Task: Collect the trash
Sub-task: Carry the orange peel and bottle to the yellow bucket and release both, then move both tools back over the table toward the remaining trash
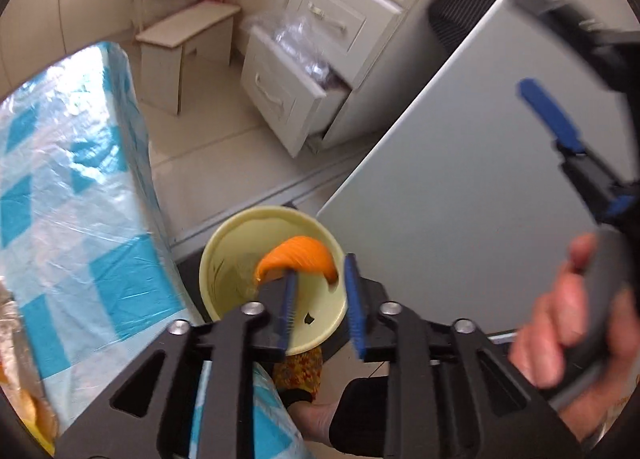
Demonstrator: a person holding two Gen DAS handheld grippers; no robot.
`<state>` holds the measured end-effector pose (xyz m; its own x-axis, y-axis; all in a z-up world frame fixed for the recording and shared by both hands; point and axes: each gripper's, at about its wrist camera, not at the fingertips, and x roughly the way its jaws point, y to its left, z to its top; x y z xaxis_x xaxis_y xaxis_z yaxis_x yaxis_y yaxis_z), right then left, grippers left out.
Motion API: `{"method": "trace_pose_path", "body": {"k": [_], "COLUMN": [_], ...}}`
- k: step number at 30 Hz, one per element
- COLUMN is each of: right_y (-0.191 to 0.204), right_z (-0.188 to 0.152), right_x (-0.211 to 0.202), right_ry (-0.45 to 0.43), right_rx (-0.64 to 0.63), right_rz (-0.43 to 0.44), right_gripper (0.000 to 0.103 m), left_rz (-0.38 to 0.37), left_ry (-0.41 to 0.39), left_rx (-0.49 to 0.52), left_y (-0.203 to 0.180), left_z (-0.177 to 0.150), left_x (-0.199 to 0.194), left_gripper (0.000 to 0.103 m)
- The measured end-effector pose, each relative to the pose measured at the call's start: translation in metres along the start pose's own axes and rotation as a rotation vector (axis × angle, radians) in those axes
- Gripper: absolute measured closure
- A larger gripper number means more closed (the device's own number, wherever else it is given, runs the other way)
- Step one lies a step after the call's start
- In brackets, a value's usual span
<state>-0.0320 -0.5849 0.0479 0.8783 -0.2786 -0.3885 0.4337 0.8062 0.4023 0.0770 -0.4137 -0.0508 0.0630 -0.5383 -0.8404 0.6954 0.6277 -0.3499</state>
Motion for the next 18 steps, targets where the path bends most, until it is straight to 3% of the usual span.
{"method": "trace_pose_path", "body": {"k": [6,9,13,18], "right_y": [-0.006,-0.005,-0.002,0.01], "right_z": [0.005,0.006,0.005,0.004], "right_x": [-0.004,-0.005,-0.008,-0.008], "right_ry": [-0.008,-0.012,-0.024,-0.022], "right_rx": [0.025,0.029,0.018,-0.002], "right_rz": [0.016,0.022,0.014,0.032], "right_gripper": [0.022,0.022,0.019,0.018], "left_rz": [0.018,0.05,0.125,0.236], "left_ry": [0.024,0.007,-0.094,-0.265], "left_rx": [-0.011,-0.001,0.021,-0.003], "left_y": [-0.001,-0.005,-0.007,0.005], "left_z": [0.001,-0.003,-0.013,-0.053], "left_x": [0.014,0.002,-0.042,-0.123], "left_gripper": [0.045,0.044,0.039,0.026]}}
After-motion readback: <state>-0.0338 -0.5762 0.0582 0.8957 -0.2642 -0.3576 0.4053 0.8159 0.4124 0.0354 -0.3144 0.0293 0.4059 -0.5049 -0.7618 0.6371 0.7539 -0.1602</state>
